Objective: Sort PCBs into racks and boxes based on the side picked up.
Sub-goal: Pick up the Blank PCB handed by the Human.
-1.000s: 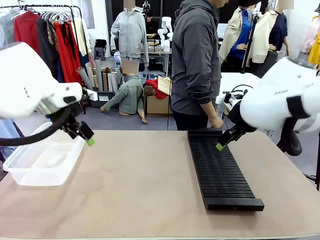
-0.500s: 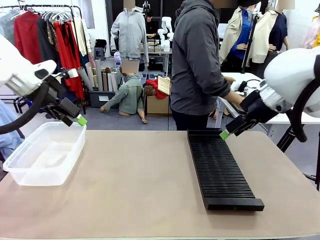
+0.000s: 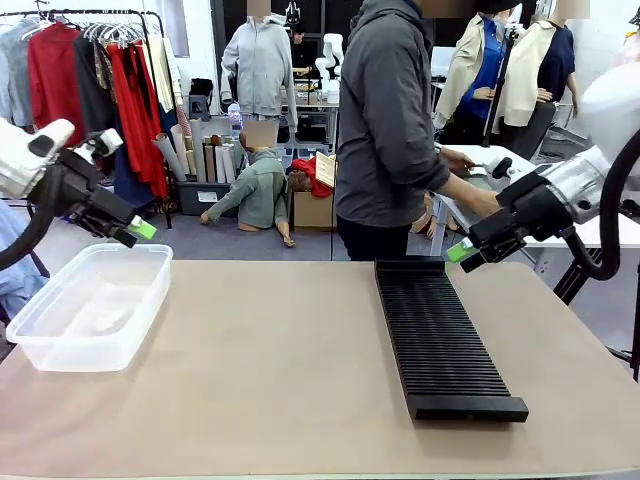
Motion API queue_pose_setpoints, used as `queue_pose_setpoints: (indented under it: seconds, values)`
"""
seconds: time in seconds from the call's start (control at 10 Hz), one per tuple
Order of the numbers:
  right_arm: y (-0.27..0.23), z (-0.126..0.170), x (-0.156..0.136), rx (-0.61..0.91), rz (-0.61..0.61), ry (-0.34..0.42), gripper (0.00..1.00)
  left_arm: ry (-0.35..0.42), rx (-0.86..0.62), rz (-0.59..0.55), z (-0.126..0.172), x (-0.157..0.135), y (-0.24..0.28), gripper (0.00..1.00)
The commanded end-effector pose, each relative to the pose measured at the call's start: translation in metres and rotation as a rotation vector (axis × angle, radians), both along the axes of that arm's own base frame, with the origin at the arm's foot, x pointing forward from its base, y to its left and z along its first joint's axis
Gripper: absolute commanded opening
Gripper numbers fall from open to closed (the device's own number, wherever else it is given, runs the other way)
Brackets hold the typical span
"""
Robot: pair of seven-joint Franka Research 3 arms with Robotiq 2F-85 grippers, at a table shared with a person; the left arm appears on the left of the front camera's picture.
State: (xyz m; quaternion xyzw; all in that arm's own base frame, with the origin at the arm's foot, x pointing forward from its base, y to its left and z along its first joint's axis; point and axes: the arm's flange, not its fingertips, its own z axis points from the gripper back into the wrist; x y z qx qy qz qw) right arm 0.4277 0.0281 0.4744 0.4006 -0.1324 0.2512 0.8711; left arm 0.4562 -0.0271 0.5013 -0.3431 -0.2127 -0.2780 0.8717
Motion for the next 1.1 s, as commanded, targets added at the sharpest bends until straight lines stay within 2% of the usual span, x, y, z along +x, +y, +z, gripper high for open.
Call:
queue_pose_setpoints:
  seconds: [0.0,0.3,0.6,1.0]
  values:
    - [-0.019,0.004,0.016,0.114,0.022,0.064,1.00,-0.035,-0.191,-0.012,-0.007,0.006,0.032,1.00]
    - [-0.037,-0.004,0.021,0.255,0.075,0.109,1.00,-0.024,-0.302,0.008,-0.013,0.011,0.062,1.00]
    - [-0.066,-0.020,0.021,0.446,0.107,0.115,1.00,0.026,-0.393,0.006,-0.022,0.011,0.094,1.00]
    - [-0.093,-0.045,0.017,0.576,0.077,0.117,1.00,0.008,-0.420,0.037,-0.026,0.001,0.125,1.00]
